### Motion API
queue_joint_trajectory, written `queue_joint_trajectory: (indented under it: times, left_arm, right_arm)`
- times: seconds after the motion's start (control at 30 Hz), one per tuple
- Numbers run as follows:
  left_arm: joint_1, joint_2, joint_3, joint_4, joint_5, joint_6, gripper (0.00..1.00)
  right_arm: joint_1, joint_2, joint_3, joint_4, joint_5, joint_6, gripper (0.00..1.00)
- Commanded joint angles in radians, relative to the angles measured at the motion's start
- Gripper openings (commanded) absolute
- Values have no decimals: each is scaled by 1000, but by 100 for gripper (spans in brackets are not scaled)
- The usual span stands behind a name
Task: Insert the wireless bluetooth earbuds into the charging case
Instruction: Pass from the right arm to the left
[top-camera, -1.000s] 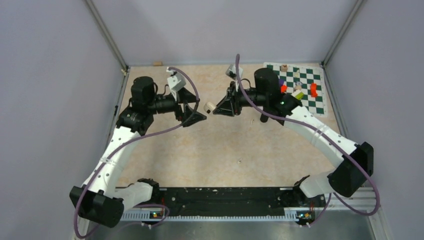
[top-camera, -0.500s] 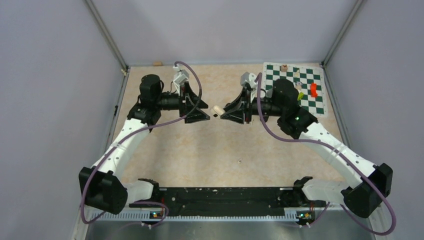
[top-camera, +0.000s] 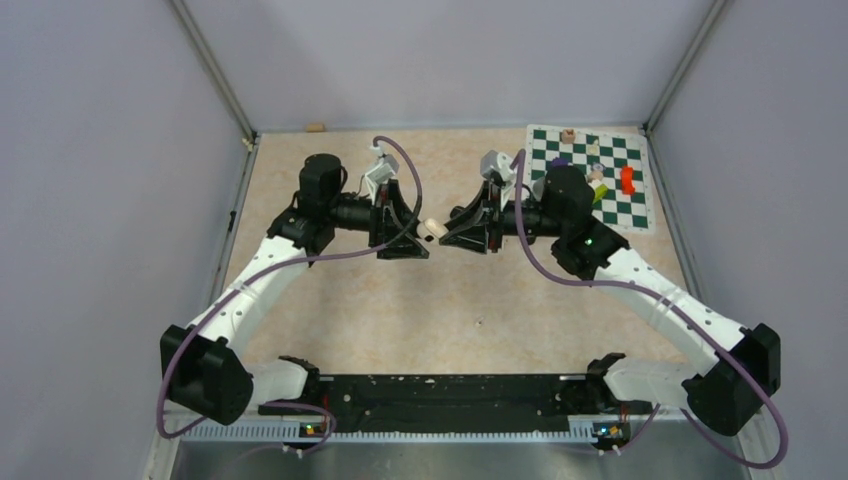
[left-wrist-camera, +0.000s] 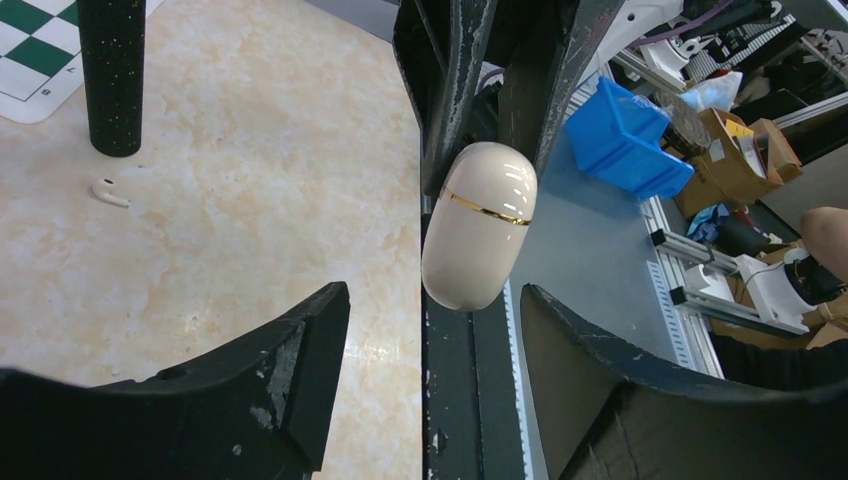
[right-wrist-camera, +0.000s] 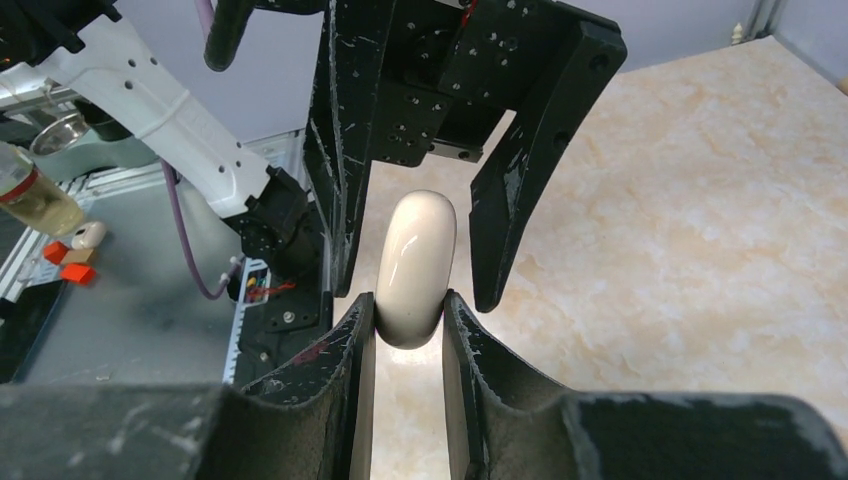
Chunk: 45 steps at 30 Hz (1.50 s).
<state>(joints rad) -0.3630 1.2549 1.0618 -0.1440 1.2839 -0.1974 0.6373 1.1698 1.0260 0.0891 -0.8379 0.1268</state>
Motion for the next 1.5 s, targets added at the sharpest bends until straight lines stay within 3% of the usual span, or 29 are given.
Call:
queue_joint_trajectory:
  times: [0.0,0.2,0.53,0.77,0.97,1.37,1.47]
  left_arm:
    - [-8,0,33,-2,27,38,66]
    - [-12,-5,32,-2,36,39,55]
    - [-18,-9,29,-2,60,42,54]
    - [-23,-11,32,-7,71,48,59]
    - [-26,-9,35,-16,77,56,54]
    - [-27,-5,38,-21,68,65,55]
    - [-27,-7,38,-22,68,64,49]
  right_arm:
    - [-11,10,-8,86,-48,45,20]
    - [-12,31,-16,96,-56,60,20]
    - [-25,46,-11,70,-67,57,20]
    - [-27,65,0,51,-90,58,20]
    - [-28,68,5,30,-103,51,20]
    - [-30,74,14,17,-126,55,20]
    - [-30,73,12,17,-127,54,20]
